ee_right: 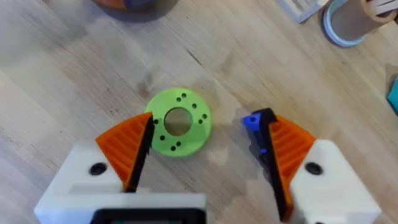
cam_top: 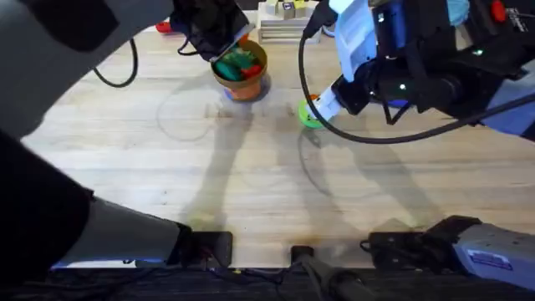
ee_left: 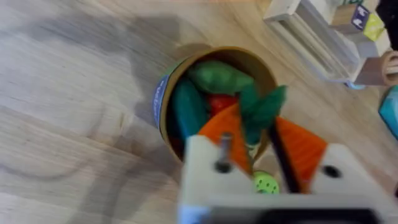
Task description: Pick up the gripper from the table and insert it into the empty holder that is missing its gripper. Then pick up a screw, insert it into the mounting hole, and use the screwdriver to tighten it. Finally, clean up the table by picking up the vegetable and placing it into the bucket.
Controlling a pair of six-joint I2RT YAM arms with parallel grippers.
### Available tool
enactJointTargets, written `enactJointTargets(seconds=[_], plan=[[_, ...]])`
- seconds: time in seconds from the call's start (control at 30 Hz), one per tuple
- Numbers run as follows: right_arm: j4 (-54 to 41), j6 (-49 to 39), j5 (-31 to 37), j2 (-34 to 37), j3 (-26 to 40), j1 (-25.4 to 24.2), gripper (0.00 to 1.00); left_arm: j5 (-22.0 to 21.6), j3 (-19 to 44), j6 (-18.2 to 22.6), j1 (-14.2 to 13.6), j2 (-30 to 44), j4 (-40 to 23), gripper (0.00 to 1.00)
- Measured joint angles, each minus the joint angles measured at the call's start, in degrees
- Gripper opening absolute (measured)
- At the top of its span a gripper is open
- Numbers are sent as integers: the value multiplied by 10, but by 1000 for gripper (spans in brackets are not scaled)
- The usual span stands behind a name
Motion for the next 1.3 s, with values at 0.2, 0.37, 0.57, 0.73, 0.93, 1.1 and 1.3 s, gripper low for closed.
enactJointTargets(seconds=[0.2, 0.37, 0.57, 0.73, 0.93, 1.1, 1.3], plan=[[-5, 0, 0, 0, 0, 0, 994, 10, 0, -11, 0, 19, -1, 904], [-6, 0, 0, 0, 0, 0, 994, 14, 0, -14, 0, 27, 1, 992], [-45, 44, 0, -13, 0, 0, 993, 50, 6, 45, 0, 26, 13, 992], [-110, 91, 0, -71, 13, 0, 994, 92, 41, 153, 0, 7, -17, 993], [-178, 136, 0, -142, 62, 0, 994, 106, 64, 285, 0, -80, -106, 993], [-235, 159, 0, -195, 102, 0, 994, 108, 65, 401, 0, -139, -203, 993], [-288, 167, -17, -246, 118, 0, 992, 108, 65, 536, 0, -170, -281, 993]])
